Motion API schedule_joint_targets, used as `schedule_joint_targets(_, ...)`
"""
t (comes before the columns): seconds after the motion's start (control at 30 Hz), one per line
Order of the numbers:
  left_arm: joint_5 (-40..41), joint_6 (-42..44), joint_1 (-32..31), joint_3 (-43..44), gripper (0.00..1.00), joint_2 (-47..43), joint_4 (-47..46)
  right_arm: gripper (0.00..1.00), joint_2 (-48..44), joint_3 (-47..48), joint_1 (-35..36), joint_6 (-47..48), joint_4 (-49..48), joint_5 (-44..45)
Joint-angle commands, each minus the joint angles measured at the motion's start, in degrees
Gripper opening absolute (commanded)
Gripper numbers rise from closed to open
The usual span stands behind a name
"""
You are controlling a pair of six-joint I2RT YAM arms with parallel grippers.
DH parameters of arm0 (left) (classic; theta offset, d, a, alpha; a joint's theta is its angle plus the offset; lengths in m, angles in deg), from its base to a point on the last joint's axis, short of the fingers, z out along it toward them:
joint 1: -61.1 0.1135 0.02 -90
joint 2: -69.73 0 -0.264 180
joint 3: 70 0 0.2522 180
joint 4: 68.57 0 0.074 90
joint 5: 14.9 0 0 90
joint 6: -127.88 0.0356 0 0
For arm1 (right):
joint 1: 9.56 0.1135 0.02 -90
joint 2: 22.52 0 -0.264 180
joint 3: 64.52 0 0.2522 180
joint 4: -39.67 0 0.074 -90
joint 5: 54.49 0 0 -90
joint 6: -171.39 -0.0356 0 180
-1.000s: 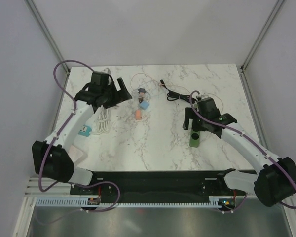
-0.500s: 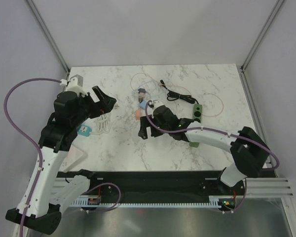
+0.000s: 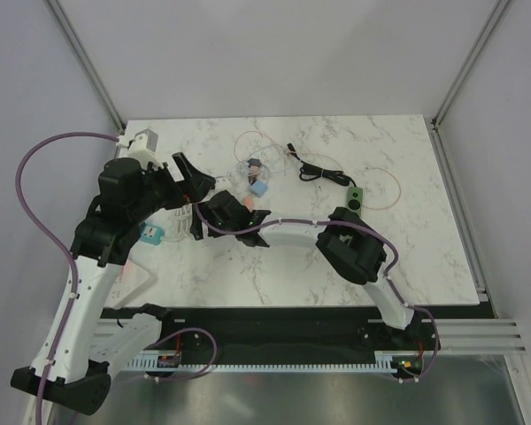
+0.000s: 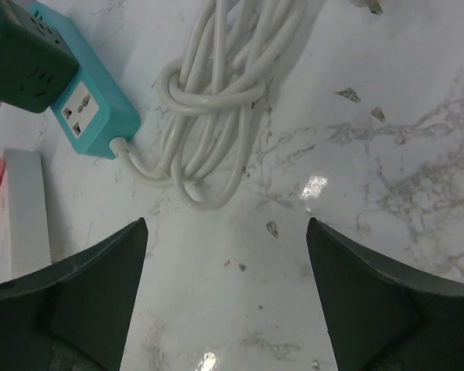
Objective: Pull the plug off the socket
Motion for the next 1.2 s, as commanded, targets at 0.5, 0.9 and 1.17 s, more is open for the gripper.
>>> schedule_joint_targets(0.5, 2.96, 0.36, 0.19, 5.17, 1.0, -5.68, 10.98, 0.67, 20.95, 28.21, 2.26, 2.94, 7.22, 5.94)
schedule_joint_targets(0.9, 7.02, -3.85, 0.19, -0.19, 0.98, -11.58, 12.92, 0.39, 23.42, 30.32, 1.73, 8.38, 14.7, 12.38)
schedule_joint_targets(1.17, 14.91, -2.89, 0.28, -1.5, 0.98, -7.9, 13.79, 0.05, 18.76, 25.23, -3.27, 9.88, 15.94, 11.41)
